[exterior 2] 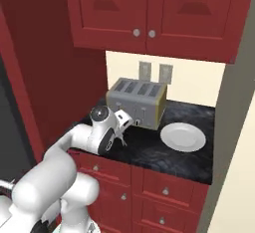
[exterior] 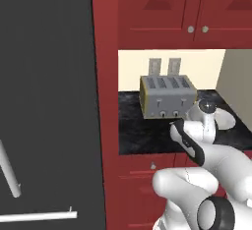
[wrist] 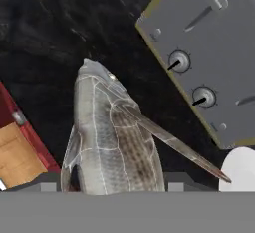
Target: Place the fish on the top rack of the oven, and slide the tray back inside. Close the oven door.
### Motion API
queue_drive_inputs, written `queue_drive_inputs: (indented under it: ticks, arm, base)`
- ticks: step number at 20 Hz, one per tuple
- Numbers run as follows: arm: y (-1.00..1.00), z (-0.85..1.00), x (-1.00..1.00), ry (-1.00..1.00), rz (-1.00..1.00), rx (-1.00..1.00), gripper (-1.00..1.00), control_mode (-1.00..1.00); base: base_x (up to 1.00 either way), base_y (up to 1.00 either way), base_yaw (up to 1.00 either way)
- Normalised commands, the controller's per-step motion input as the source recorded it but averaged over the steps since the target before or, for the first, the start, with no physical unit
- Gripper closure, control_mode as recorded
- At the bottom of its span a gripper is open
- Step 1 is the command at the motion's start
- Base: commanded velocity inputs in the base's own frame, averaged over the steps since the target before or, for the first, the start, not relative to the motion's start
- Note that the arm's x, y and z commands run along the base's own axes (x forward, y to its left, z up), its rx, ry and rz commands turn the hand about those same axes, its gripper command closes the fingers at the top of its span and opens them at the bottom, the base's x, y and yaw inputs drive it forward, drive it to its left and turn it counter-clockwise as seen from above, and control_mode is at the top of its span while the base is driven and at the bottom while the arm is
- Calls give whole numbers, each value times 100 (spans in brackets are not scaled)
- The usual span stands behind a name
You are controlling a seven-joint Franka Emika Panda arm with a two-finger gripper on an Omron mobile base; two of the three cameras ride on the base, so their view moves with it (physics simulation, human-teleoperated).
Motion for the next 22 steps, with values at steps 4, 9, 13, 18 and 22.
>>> queue_drive_inputs:
  ticks: [4,9,13,18,22]
  arm:
    - [0,0,0,0,0,0,100,100]
    - [0,0,0,0,0,0,100,100]
    - [0,0,0,0,0,0,100,100]
    - [0,0,0,0,0,0,100,100]
    - [0,0,0,0,0,0,100,100]
  base:
    - [-61,79,56]
    - [-51,84,63]
    - [-13,99,56]
    - [30,93,49]
    - [73,59,40]
